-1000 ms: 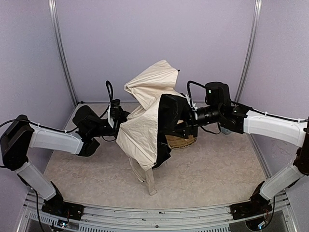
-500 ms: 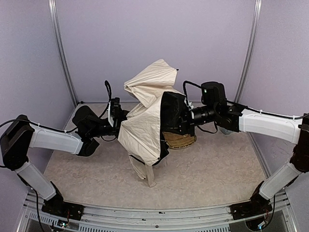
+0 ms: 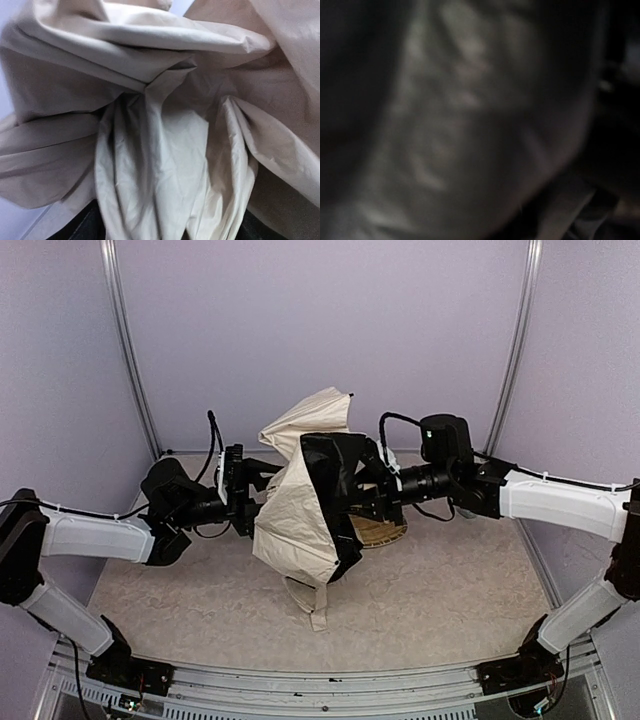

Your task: Put away the umbrella

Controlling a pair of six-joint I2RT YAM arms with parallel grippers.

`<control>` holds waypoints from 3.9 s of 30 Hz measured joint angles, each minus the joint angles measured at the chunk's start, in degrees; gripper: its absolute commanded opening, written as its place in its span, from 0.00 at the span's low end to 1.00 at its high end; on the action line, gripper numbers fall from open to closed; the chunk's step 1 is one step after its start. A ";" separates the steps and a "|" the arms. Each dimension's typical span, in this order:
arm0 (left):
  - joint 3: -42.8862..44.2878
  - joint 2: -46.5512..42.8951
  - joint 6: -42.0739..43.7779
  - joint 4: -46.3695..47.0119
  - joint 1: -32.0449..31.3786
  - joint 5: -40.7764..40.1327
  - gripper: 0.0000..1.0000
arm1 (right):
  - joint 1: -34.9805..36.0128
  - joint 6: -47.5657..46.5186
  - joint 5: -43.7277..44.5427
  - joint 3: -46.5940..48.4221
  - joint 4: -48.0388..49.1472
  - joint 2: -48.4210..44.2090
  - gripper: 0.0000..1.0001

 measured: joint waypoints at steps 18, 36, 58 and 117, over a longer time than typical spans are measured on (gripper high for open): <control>-10.86 -24.17 -1.97 -20.61 6.21 -49.55 0.91 | -3.54 -3.43 17.22 8.92 14.84 8.85 0.00; -13.90 -32.33 -9.94 -29.31 8.87 -68.13 0.89 | 5.79 -29.20 14.08 -6.43 55.78 25.90 0.00; -13.99 -22.29 -5.92 -33.22 -4.07 -38.99 0.87 | 15.96 -33.00 30.23 -32.24 75.78 32.94 1.00; -18.49 -32.65 -7.34 -25.90 -4.90 -44.76 0.92 | 1.86 5.57 24.09 -1.18 13.22 9.55 0.00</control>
